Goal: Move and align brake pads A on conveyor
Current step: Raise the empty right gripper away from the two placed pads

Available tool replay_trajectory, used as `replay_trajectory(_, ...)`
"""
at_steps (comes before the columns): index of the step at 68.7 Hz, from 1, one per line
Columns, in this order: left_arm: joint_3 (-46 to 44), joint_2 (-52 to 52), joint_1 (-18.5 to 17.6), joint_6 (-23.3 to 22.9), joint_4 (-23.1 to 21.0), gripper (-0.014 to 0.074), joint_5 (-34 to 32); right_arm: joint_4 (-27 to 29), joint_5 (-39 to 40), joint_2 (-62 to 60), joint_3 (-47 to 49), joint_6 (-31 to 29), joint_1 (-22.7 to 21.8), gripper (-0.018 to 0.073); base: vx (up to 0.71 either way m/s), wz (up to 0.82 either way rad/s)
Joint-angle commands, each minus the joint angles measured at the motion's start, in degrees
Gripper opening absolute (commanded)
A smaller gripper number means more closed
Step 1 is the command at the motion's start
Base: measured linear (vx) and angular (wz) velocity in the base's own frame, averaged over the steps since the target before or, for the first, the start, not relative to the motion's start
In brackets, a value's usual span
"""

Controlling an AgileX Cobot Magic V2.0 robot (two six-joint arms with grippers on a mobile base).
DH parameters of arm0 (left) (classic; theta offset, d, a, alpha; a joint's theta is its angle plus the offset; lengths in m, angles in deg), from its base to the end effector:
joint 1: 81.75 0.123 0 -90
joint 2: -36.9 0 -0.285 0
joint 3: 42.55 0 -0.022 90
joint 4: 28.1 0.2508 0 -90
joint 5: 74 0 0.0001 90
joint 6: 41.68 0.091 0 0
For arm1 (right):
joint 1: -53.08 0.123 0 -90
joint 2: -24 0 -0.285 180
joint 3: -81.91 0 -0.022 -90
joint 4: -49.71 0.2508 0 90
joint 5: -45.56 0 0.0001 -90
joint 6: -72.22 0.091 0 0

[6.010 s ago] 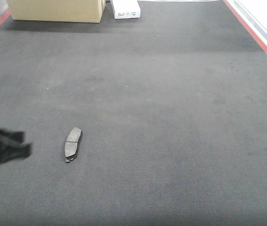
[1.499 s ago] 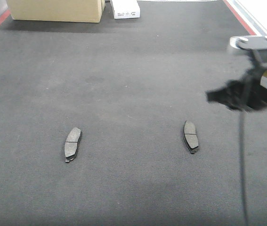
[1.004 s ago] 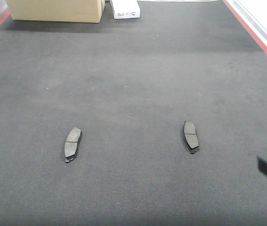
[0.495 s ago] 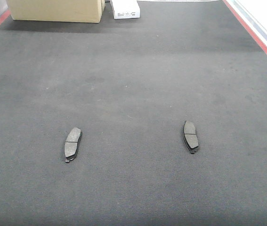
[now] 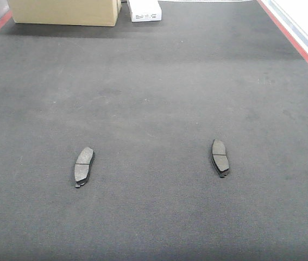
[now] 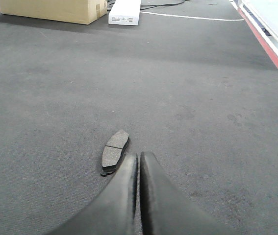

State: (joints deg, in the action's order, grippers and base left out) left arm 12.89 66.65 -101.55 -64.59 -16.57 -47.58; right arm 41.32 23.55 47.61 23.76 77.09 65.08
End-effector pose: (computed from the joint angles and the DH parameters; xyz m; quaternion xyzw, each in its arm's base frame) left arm 0.0828 -0.0212 0.2746 0.0269 0.8240 -0.1221 0.5526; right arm 0.0717 0.0101 0.2735 -0.0852 0.7809 0.0276 0.6182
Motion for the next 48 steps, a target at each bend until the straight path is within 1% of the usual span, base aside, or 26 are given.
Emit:
replay_trajectory(1,-1.5,0.4,-0.3,-0.3,0.2,-0.0006,-3.8,-0.8,4.6,0.3,1.5,-0.5,0.0,-0.0006,0.00,0.00)
replay_trajectory(48,-1.5,0.4,-0.3,-0.3,0.2,-0.0006,-3.8,-0.8,4.6,0.3,1.5,-0.5,0.0,-0.0006,0.00,0.00)
